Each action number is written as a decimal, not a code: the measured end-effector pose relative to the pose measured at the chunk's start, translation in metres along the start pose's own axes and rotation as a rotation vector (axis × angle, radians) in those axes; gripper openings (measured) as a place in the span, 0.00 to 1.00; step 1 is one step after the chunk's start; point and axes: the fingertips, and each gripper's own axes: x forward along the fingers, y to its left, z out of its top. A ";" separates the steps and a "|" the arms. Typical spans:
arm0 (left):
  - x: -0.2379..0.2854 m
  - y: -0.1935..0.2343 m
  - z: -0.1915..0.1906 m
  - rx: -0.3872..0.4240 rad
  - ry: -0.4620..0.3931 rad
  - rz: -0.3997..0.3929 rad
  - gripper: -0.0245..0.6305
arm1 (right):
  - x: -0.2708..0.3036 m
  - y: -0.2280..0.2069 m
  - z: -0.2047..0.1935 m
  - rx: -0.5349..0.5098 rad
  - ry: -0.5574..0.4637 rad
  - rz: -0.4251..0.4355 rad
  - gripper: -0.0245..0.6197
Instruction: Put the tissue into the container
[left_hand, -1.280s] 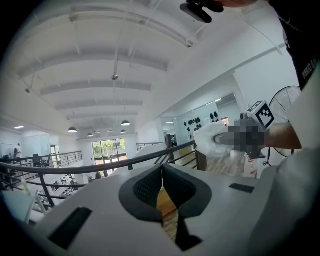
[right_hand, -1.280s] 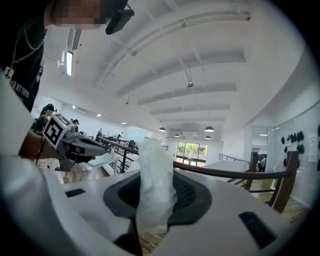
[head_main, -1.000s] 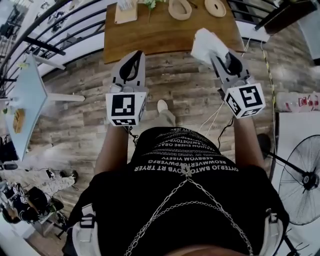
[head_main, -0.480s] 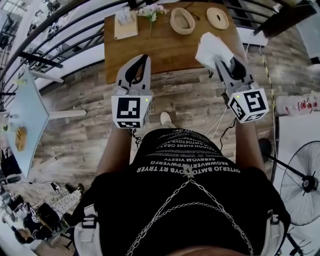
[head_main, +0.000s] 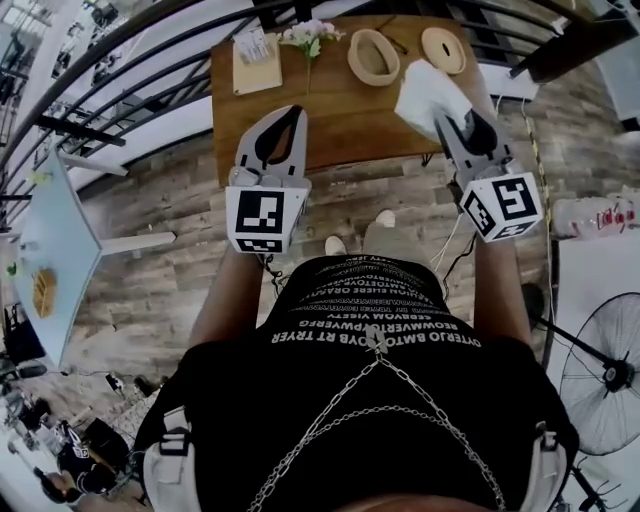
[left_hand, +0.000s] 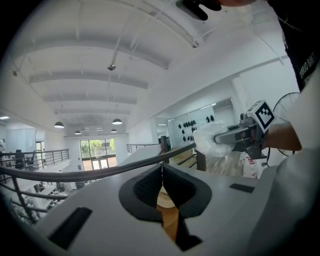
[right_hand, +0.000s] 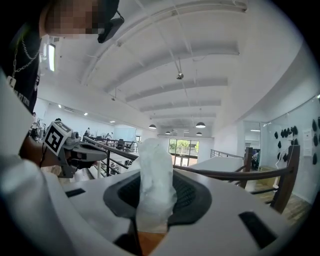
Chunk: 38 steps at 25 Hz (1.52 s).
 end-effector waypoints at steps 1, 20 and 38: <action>0.005 0.003 -0.001 -0.002 0.002 0.003 0.08 | 0.005 -0.004 -0.002 0.004 0.005 0.000 0.23; 0.149 0.056 -0.012 -0.045 0.047 0.106 0.08 | 0.180 -0.139 -0.145 0.063 0.228 0.071 0.23; 0.241 0.073 -0.090 -0.122 0.226 0.154 0.08 | 0.321 -0.169 -0.346 0.156 0.573 0.232 0.23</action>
